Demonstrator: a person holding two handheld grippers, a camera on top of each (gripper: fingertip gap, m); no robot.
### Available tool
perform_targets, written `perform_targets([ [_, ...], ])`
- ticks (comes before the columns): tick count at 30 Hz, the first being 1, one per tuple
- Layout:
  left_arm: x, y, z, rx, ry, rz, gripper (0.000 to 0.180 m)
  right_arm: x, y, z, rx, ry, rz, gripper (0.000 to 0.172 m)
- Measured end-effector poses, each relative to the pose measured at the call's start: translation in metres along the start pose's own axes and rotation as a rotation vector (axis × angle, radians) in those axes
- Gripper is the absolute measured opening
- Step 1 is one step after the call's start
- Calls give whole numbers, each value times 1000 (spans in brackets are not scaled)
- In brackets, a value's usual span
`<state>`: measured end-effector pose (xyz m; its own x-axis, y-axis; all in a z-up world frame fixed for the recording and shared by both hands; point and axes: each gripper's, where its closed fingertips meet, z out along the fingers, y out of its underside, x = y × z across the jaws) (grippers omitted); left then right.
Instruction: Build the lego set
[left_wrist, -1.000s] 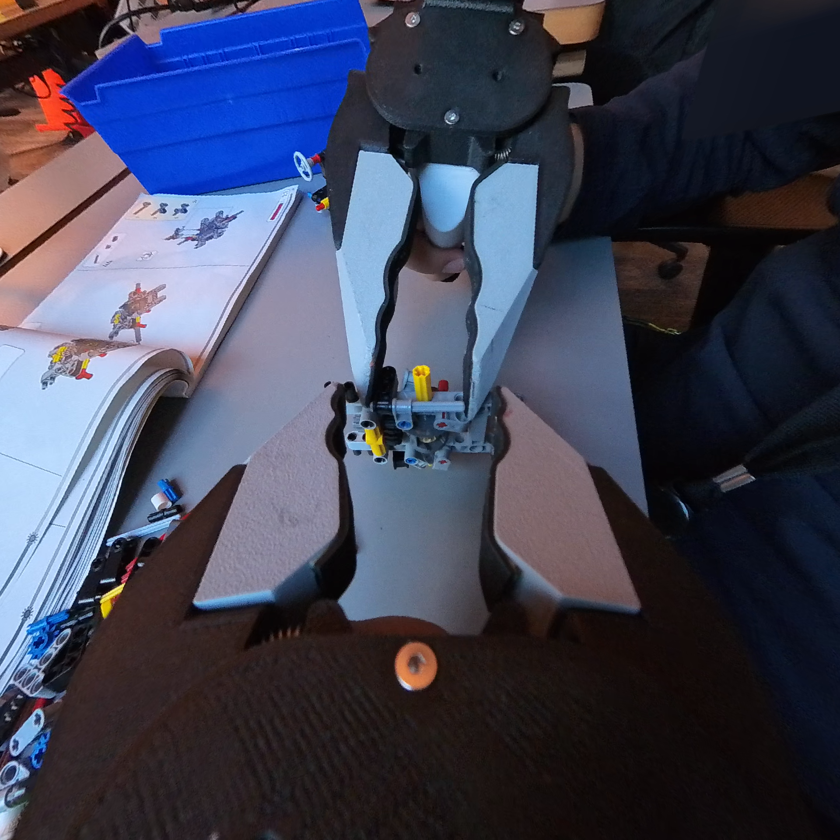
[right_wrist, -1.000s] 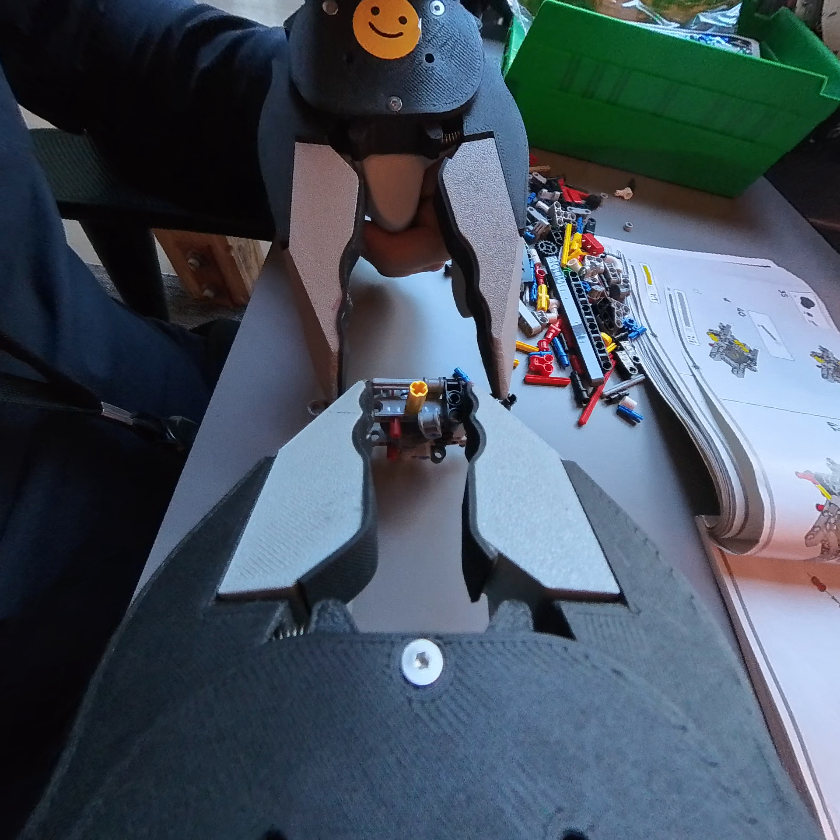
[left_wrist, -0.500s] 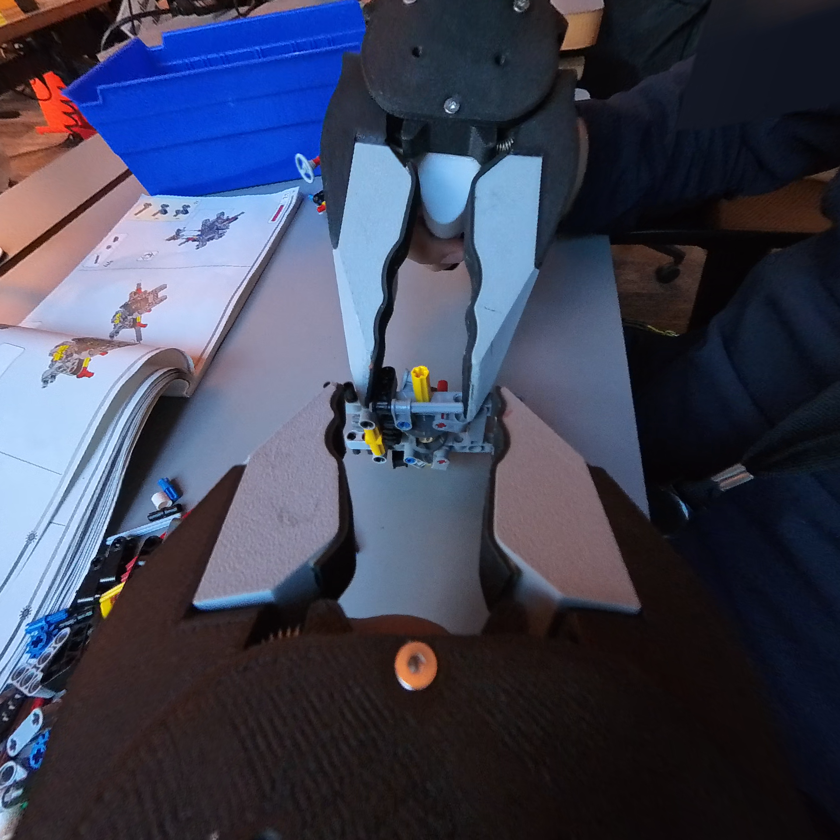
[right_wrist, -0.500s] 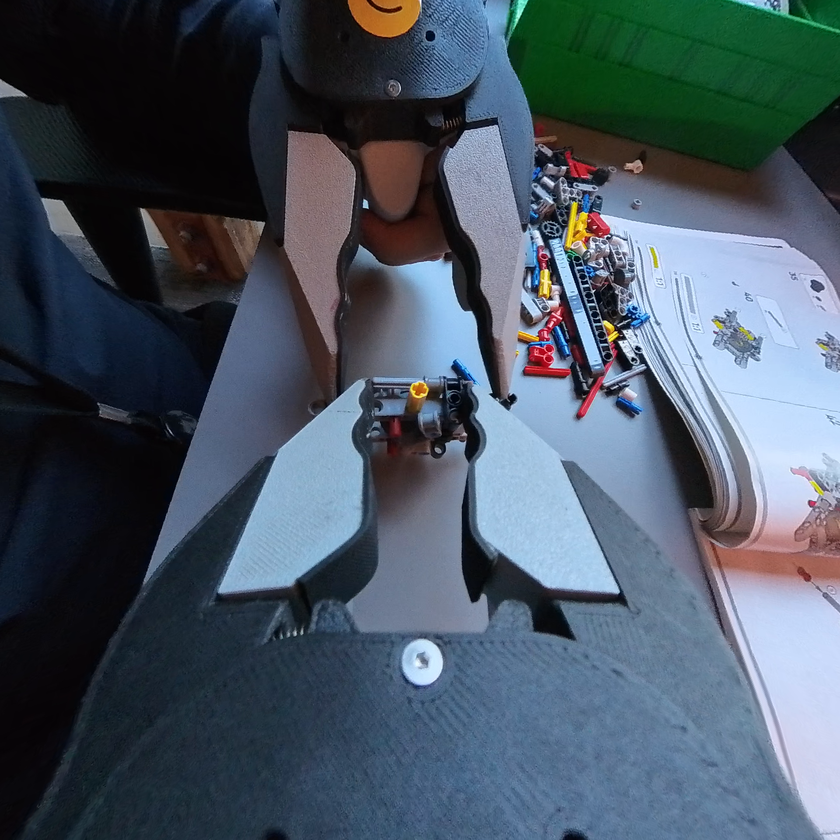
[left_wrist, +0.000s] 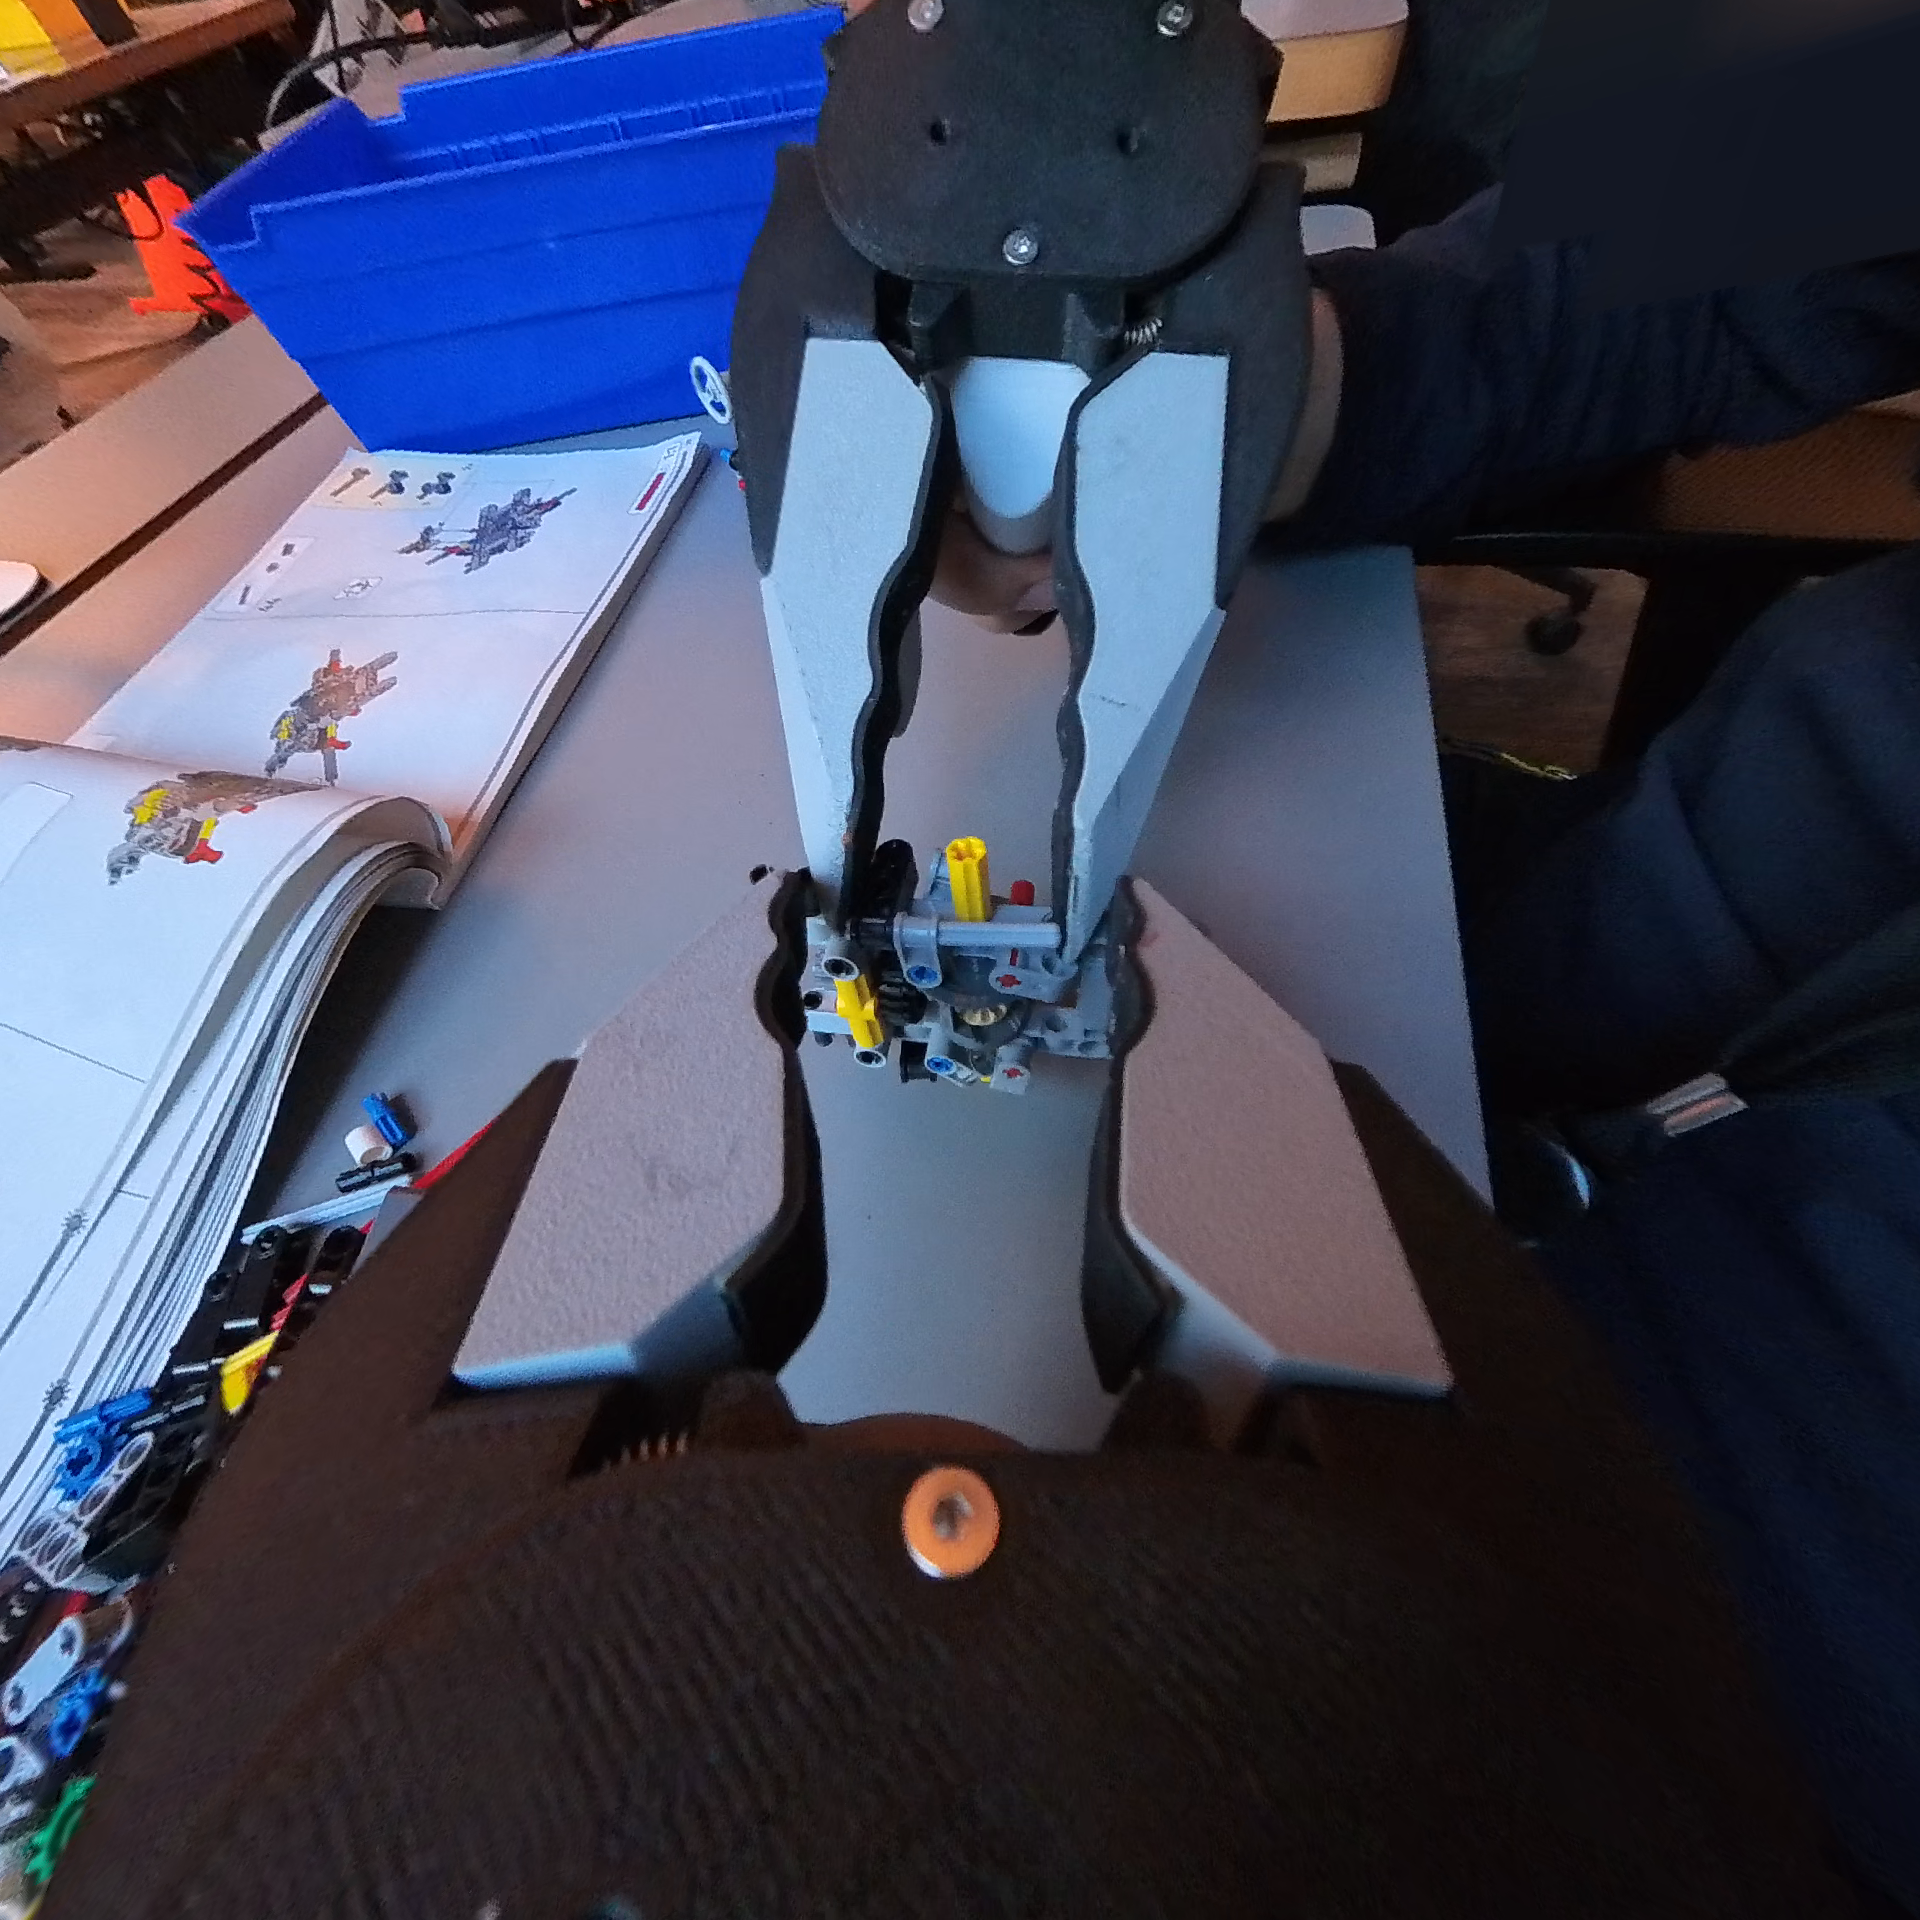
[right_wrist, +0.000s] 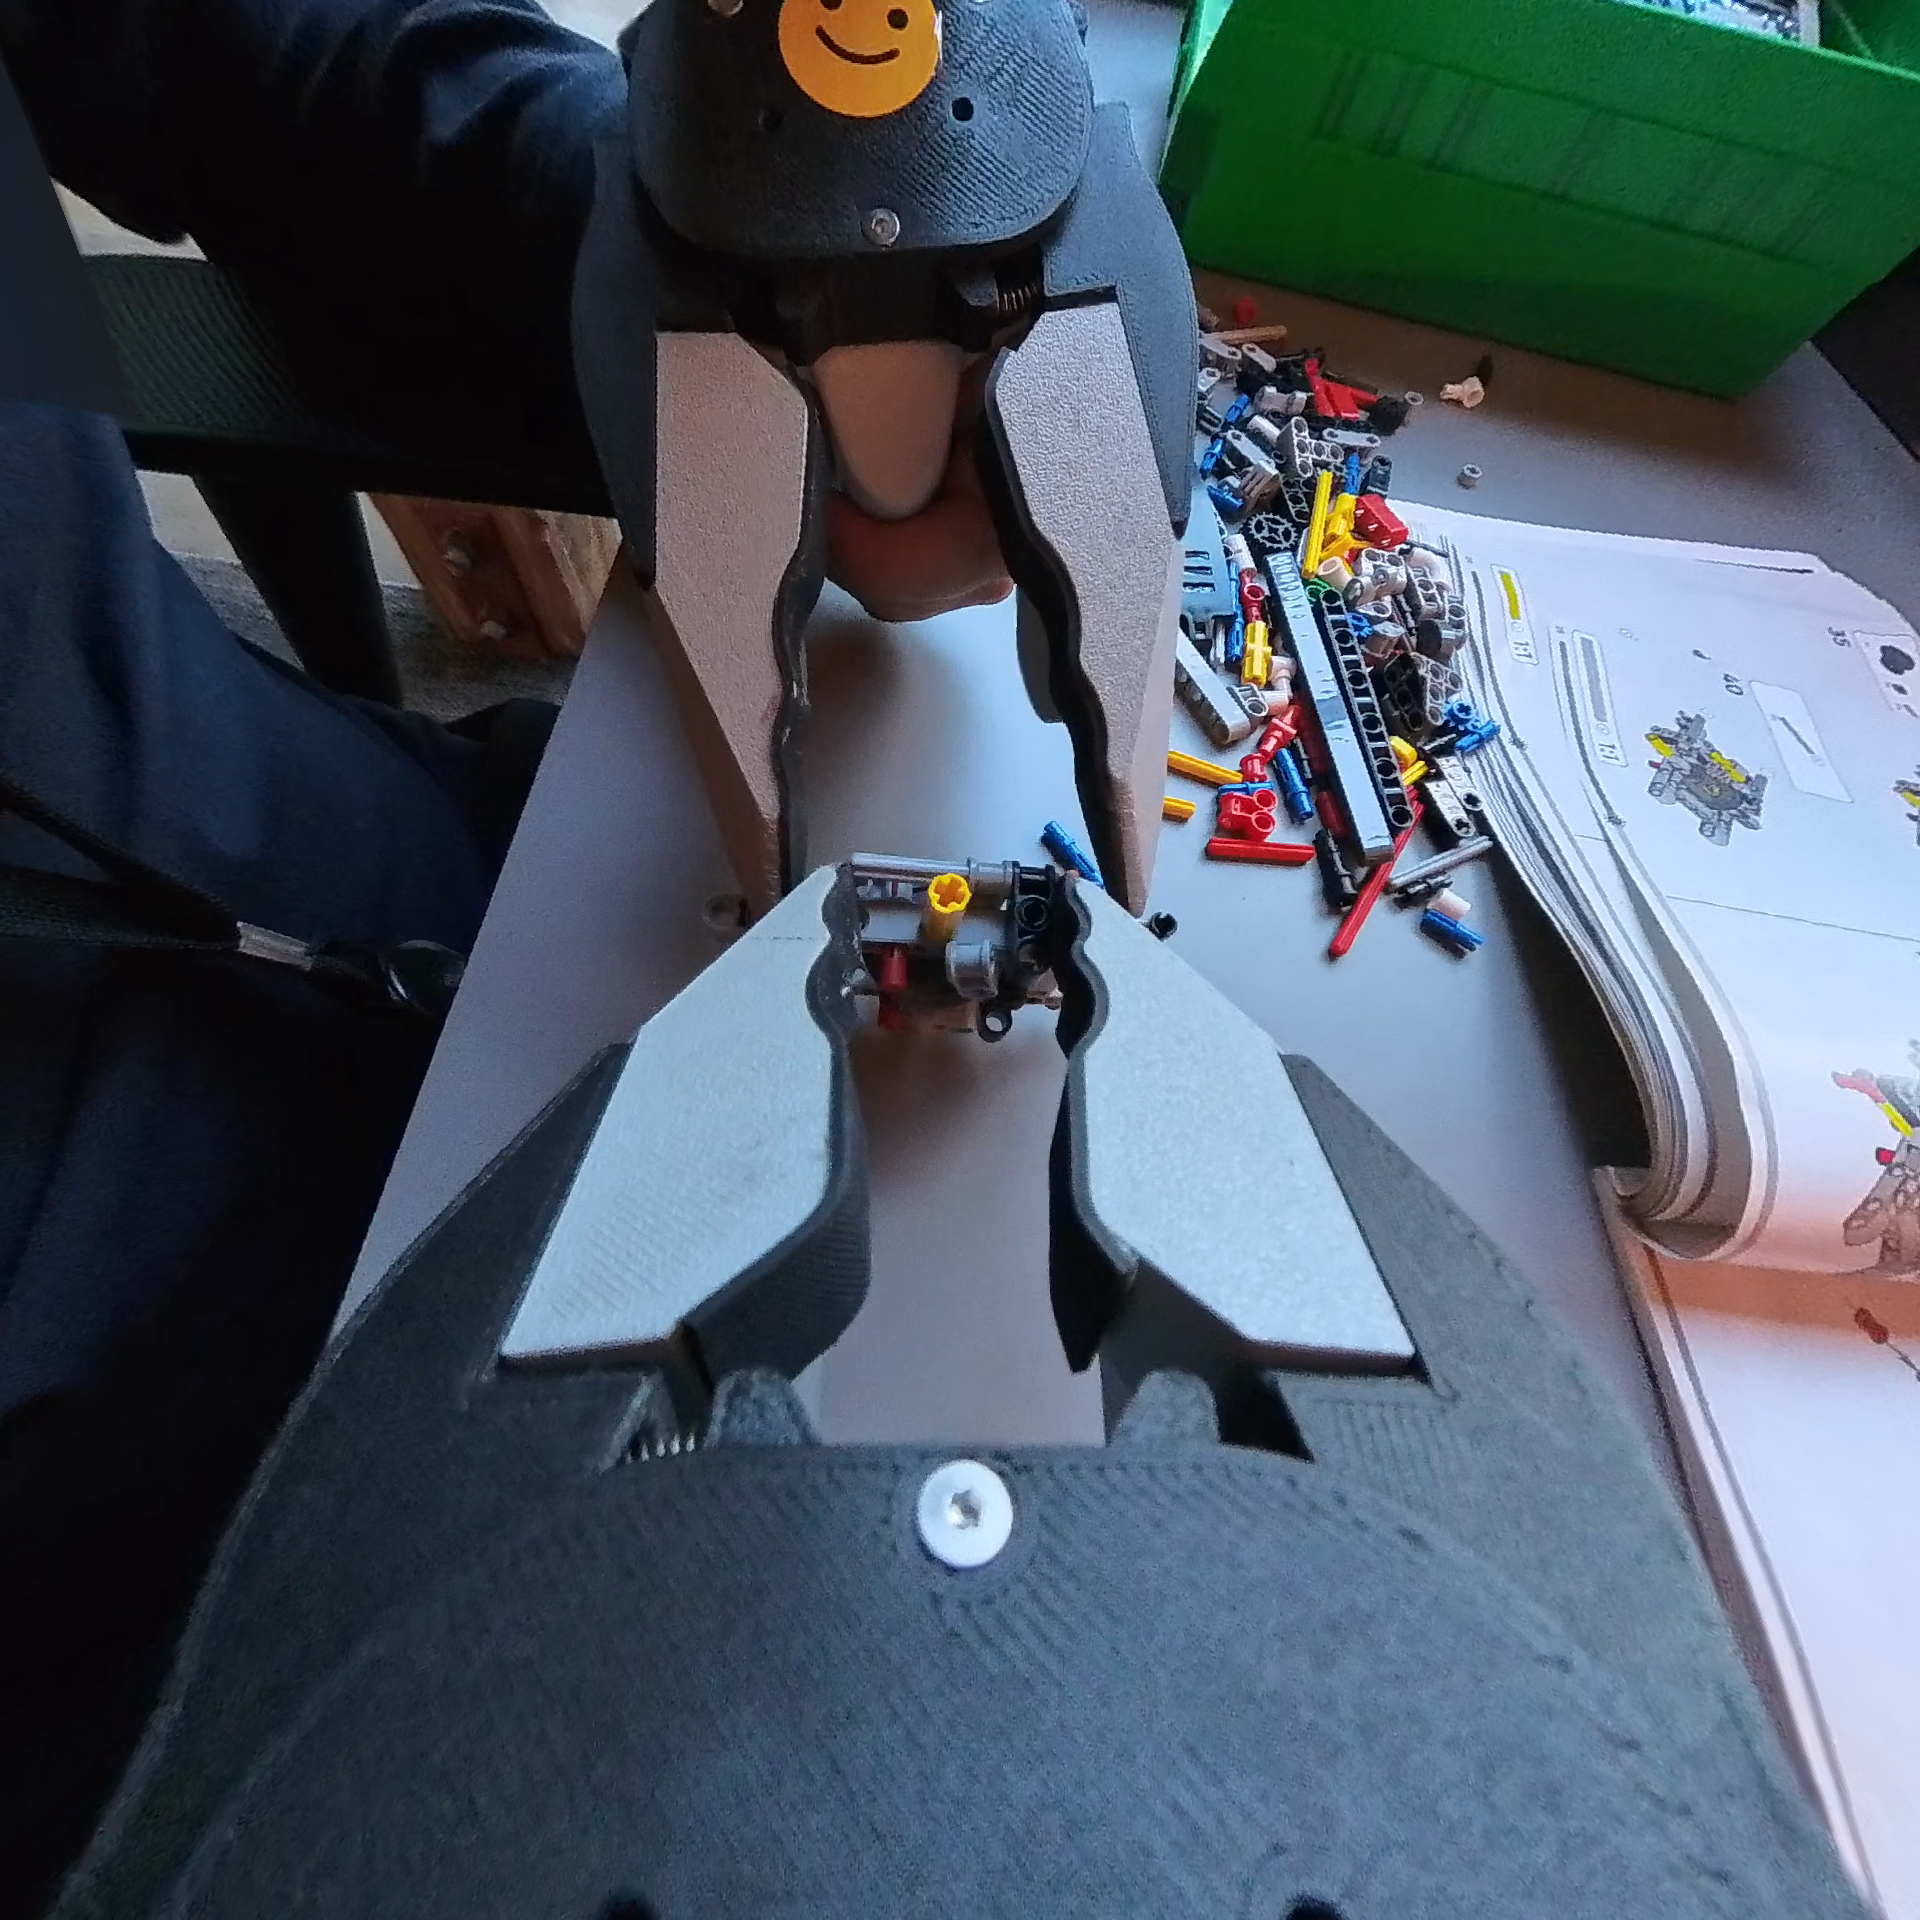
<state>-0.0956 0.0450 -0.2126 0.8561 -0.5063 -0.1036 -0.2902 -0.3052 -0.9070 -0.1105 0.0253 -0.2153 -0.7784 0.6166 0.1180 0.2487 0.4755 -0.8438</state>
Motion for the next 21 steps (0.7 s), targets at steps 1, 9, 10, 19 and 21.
perform_targets([
  [1,0,0,0,3,6,-16,57,0,0,0,4,-6,10,35],
  [9,0,-1,1,38,36,-99,61,-1,0,0,41,-73,114,36],
  [10,1,-1,1,38,40,-94,61,-1,0,0,42,-75,116,36],
  [19,0,12,-3,-22,26,-78,69,-1,8,0,30,-111,216,21],
  [21,3,19,-4,-71,24,-32,66,4,16,3,-9,-56,185,21],
])
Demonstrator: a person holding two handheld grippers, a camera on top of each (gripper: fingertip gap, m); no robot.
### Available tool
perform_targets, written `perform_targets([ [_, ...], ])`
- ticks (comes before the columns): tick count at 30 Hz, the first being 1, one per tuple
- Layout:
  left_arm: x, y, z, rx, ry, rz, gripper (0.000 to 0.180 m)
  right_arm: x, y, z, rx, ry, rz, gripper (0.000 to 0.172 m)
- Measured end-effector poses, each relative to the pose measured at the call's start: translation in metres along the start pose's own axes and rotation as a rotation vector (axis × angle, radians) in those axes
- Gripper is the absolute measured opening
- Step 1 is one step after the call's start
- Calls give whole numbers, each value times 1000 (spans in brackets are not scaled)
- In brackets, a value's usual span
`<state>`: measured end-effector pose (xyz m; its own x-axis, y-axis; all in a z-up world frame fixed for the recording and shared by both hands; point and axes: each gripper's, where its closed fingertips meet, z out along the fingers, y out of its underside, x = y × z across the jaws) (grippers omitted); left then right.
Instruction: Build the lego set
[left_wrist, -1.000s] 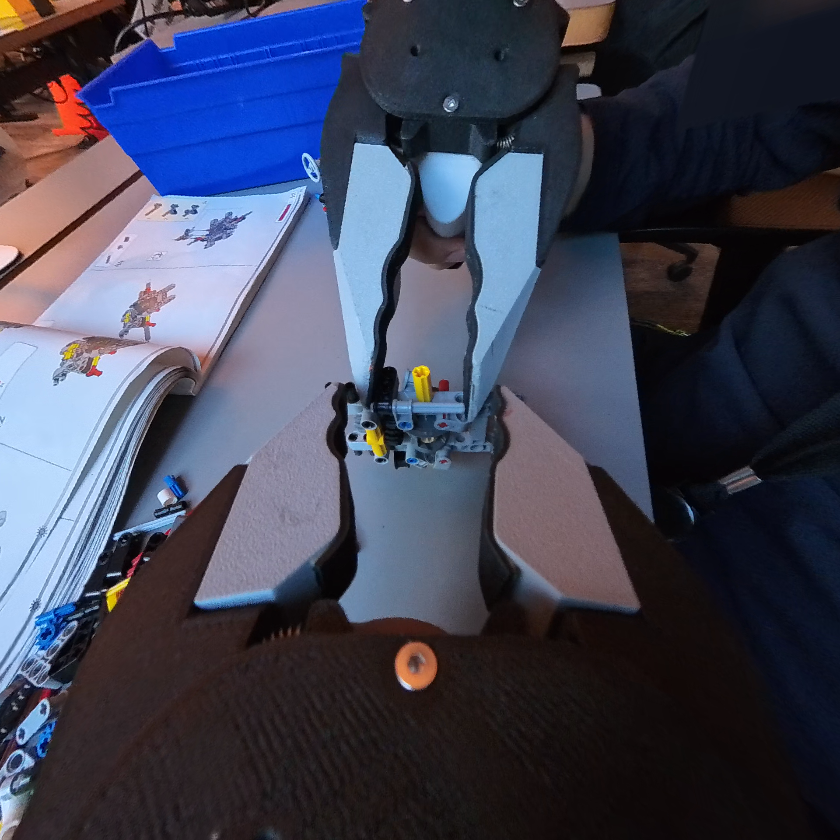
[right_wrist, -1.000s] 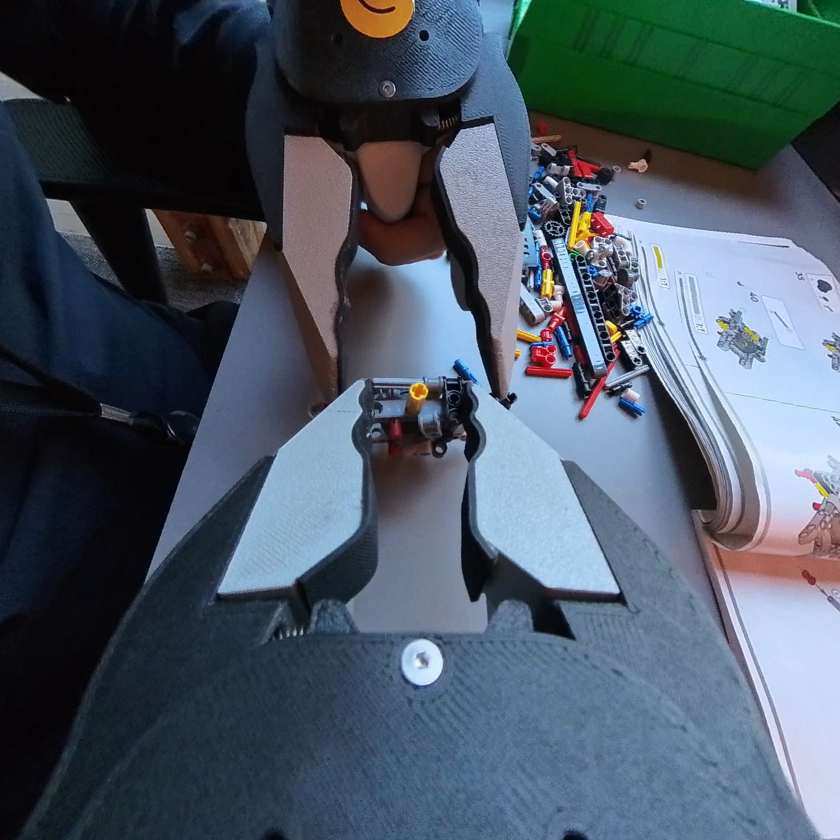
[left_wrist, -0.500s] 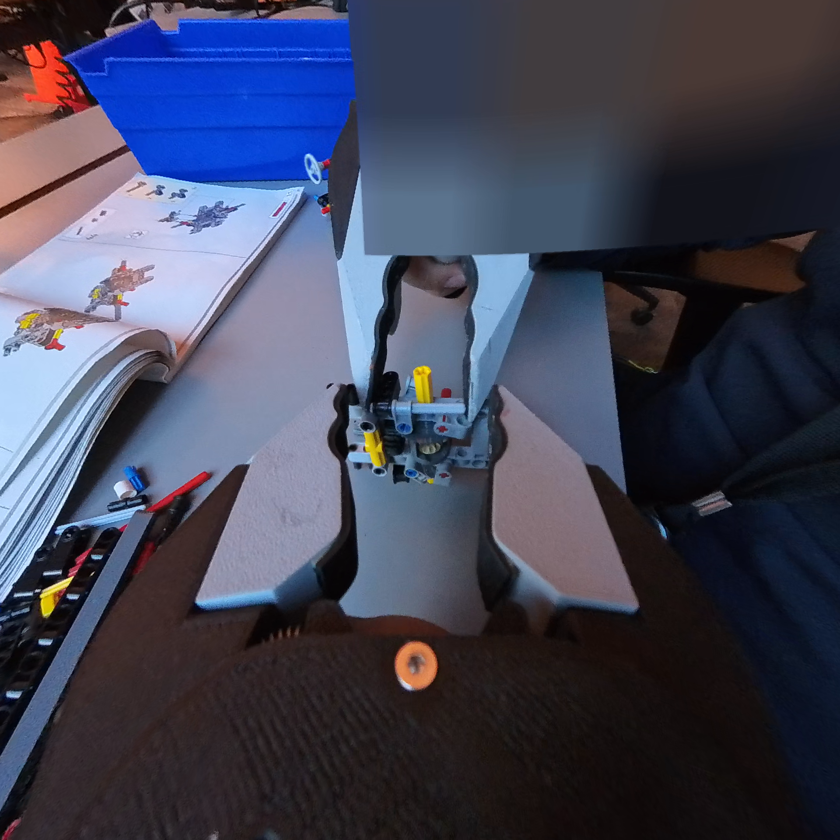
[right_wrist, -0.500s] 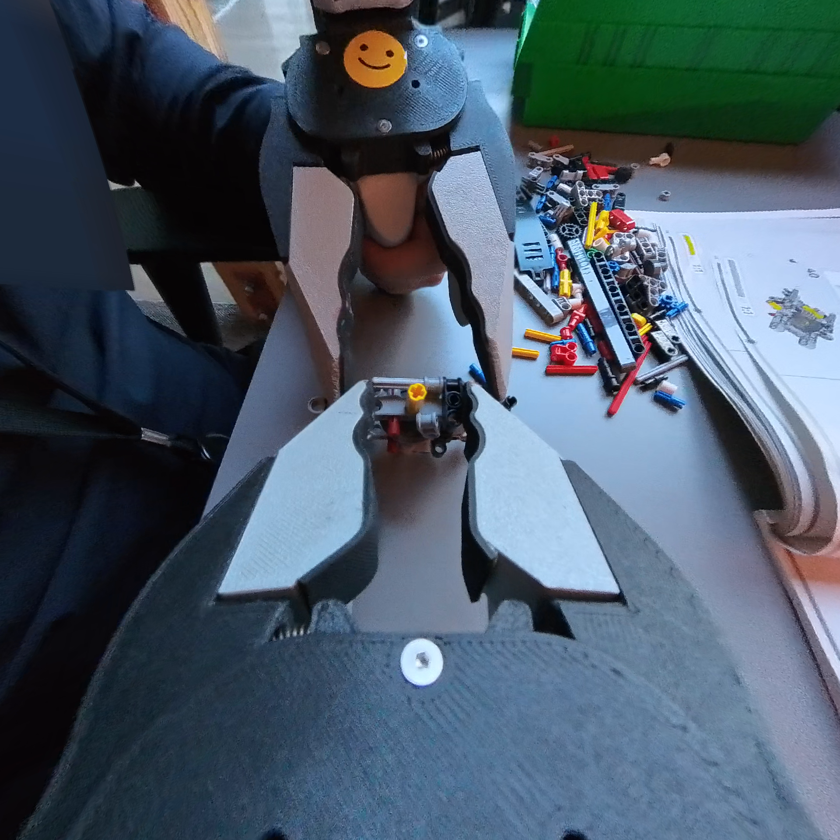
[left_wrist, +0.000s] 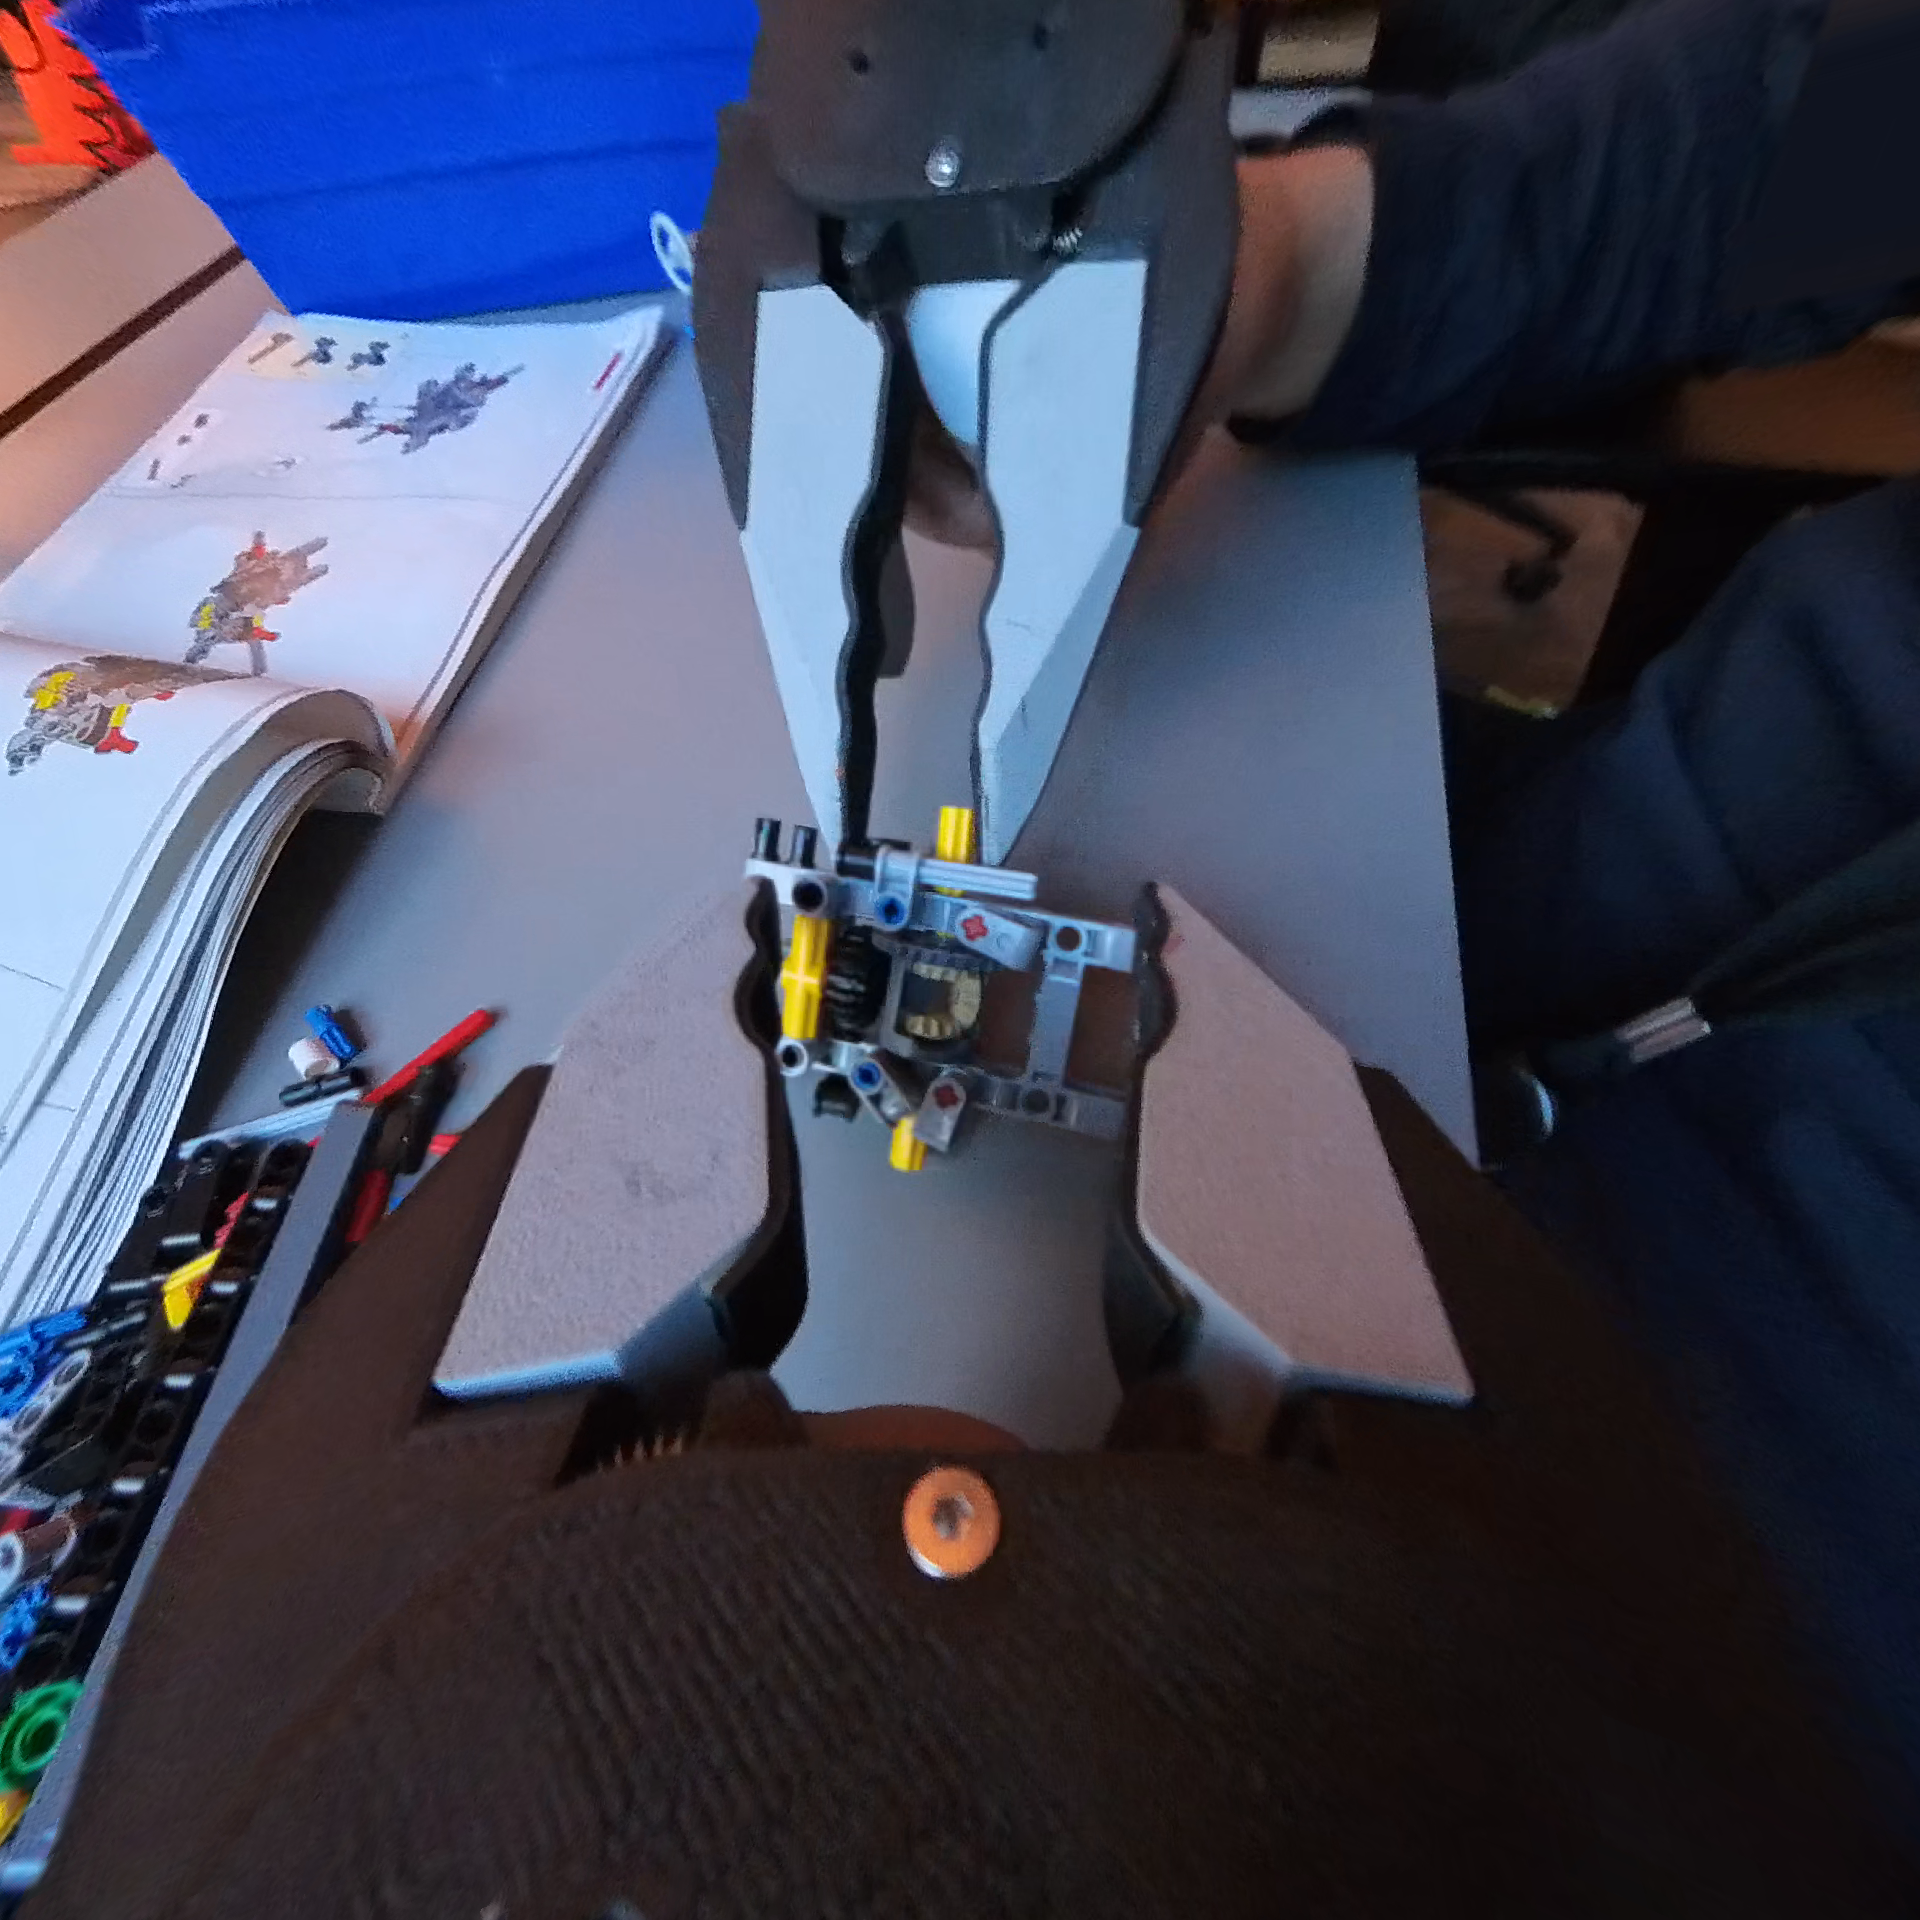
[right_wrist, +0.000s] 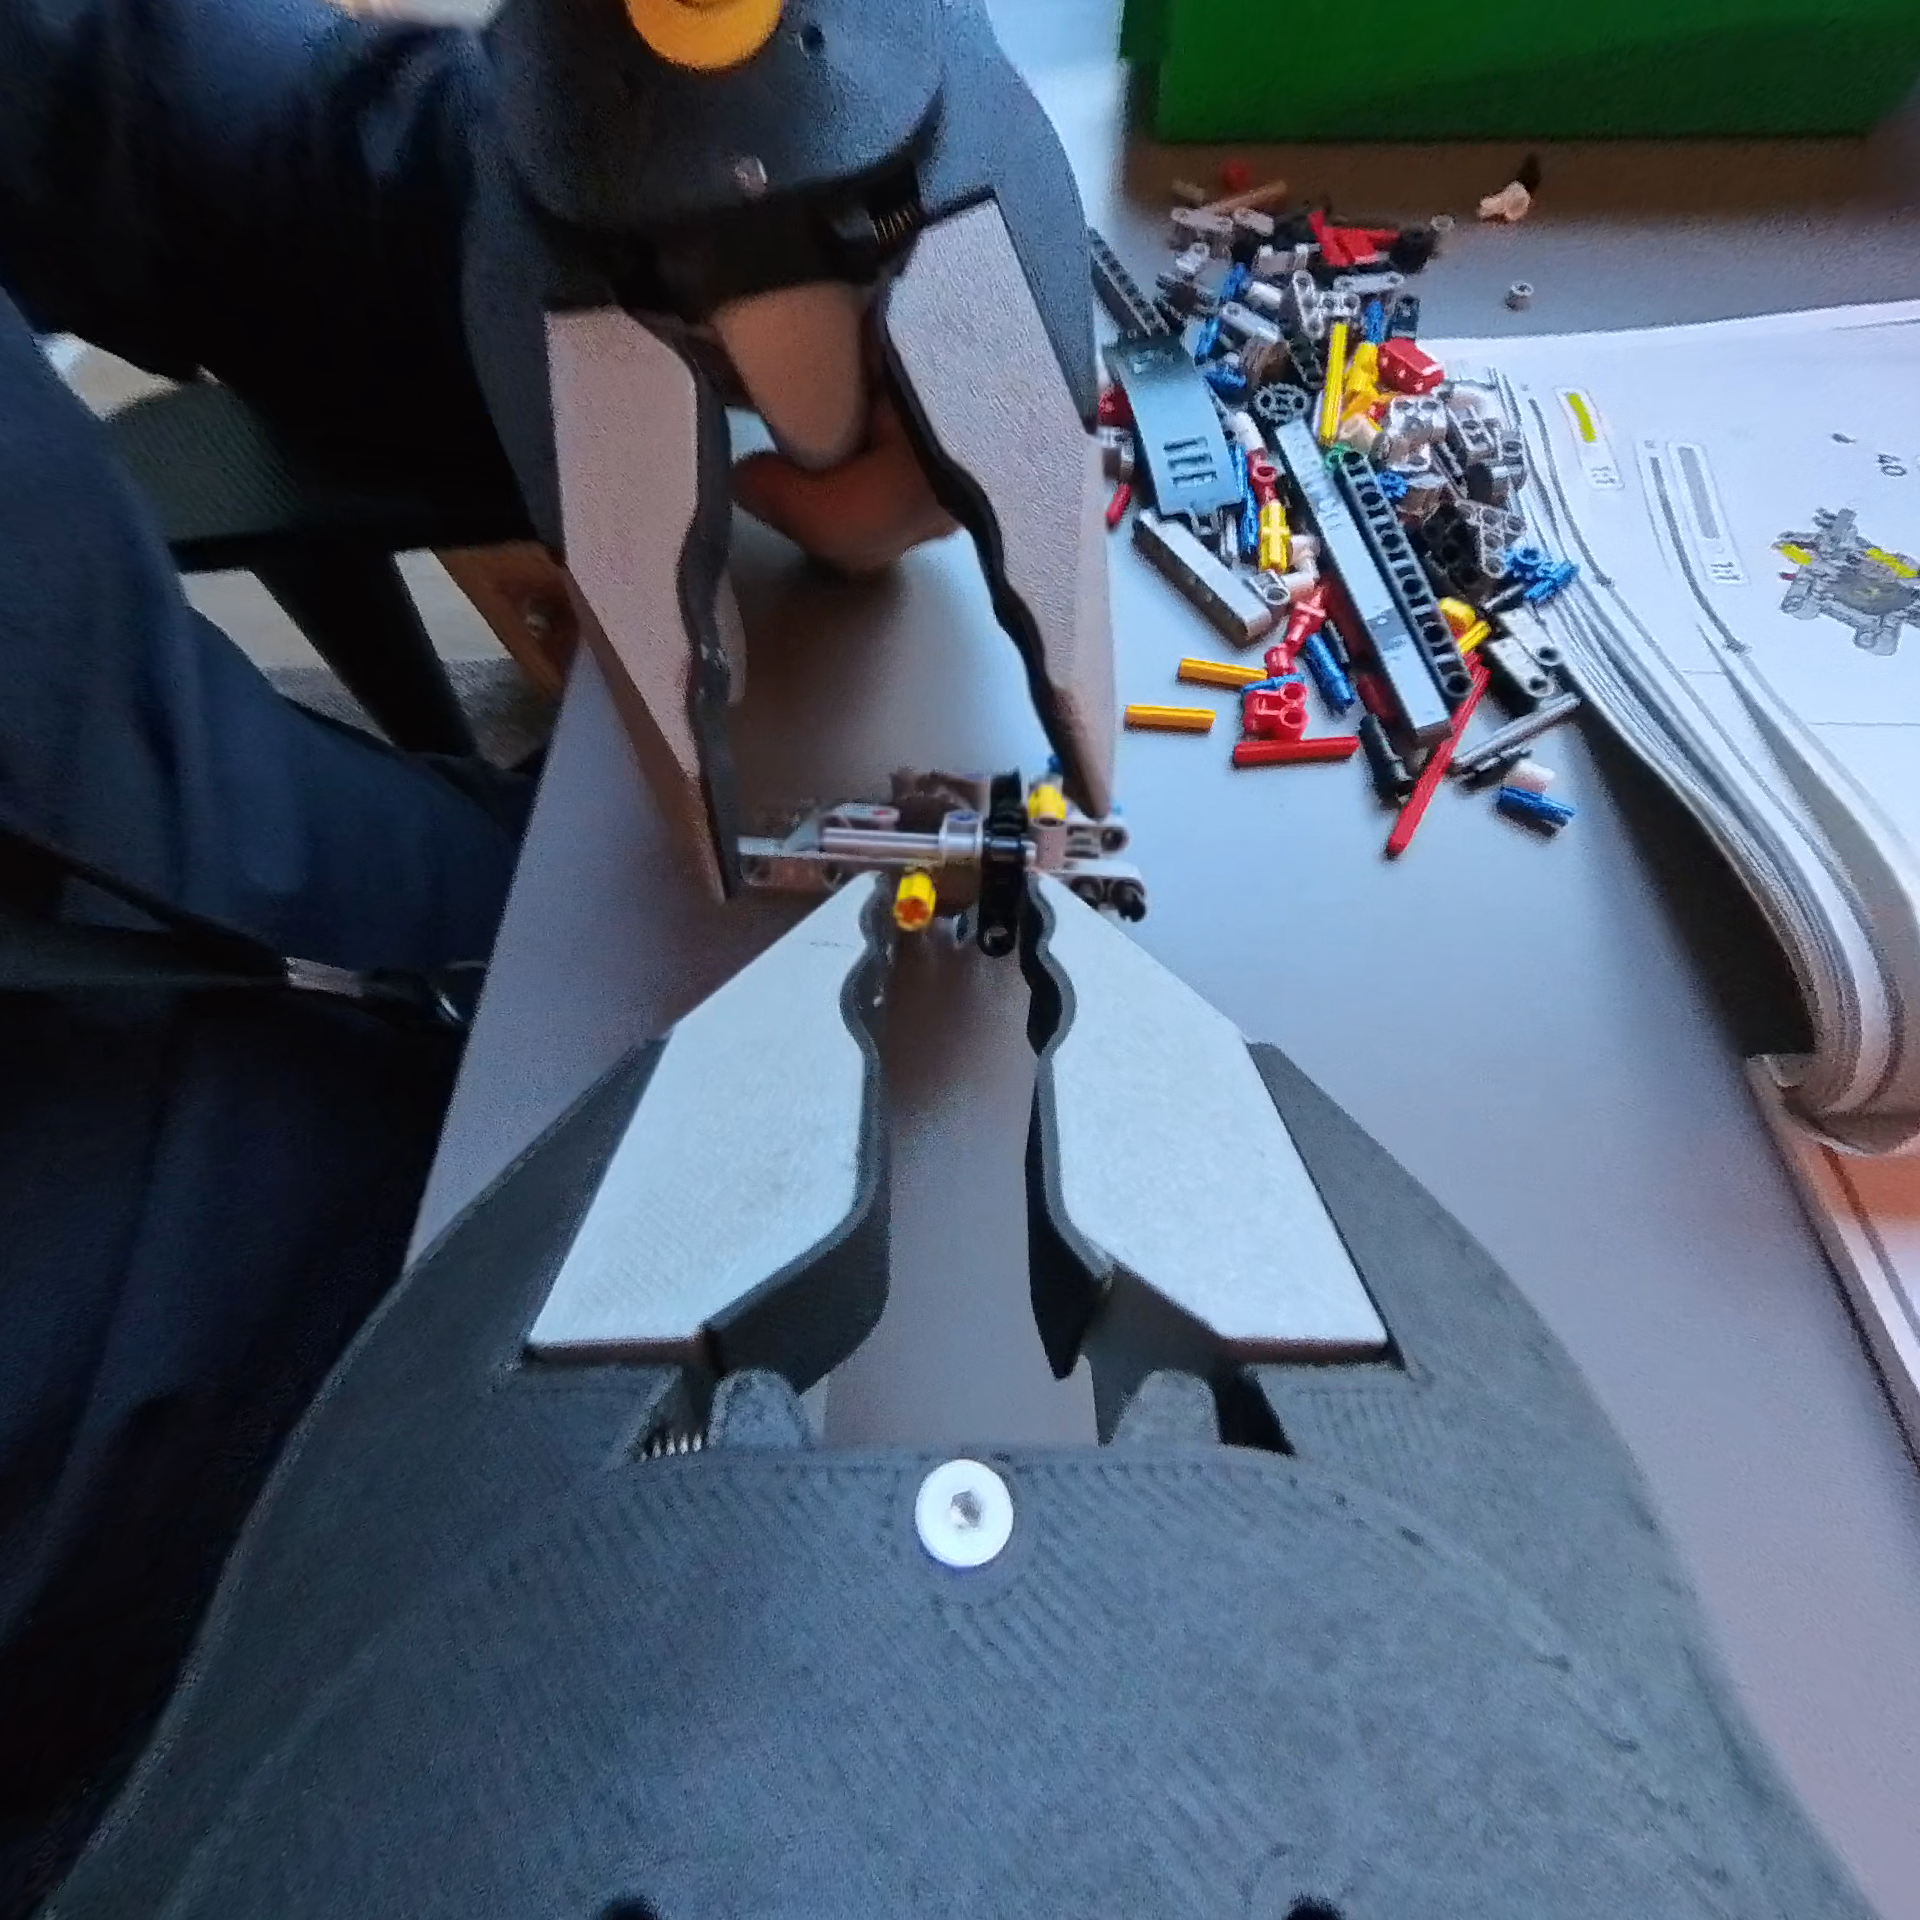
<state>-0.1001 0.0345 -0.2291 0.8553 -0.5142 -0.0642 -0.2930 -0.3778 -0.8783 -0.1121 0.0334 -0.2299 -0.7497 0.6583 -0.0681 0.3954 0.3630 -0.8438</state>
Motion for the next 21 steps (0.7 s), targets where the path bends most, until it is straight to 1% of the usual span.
perform_targets([
  [2,3,3,0,-17,19,14,64,-1,4,4,-23,9,-24,21],
  [5,-3,5,-6,-30,12,0,70,-1,3,4,-16,15,-34,21],
  [7,-2,9,-13,-56,44,-8,63,-1,0,0,-9,17,-46,21],
  [9,-7,19,-15,-105,31,13,64,-1,-9,-7,27,9,-40,21],
  [11,-6,20,-9,-98,34,19,58,-1,-14,-10,49,-9,-23,21],
  [12,-2,19,-4,-95,60,10,58,-1,-14,-10,52,-13,-17,20],
  [16,-2,17,9,-119,49,1,58,0,-18,-9,80,-10,-1,20],
  [21,-6,16,12,-116,28,-49,59,5,-22,-6,124,9,57,21],
])
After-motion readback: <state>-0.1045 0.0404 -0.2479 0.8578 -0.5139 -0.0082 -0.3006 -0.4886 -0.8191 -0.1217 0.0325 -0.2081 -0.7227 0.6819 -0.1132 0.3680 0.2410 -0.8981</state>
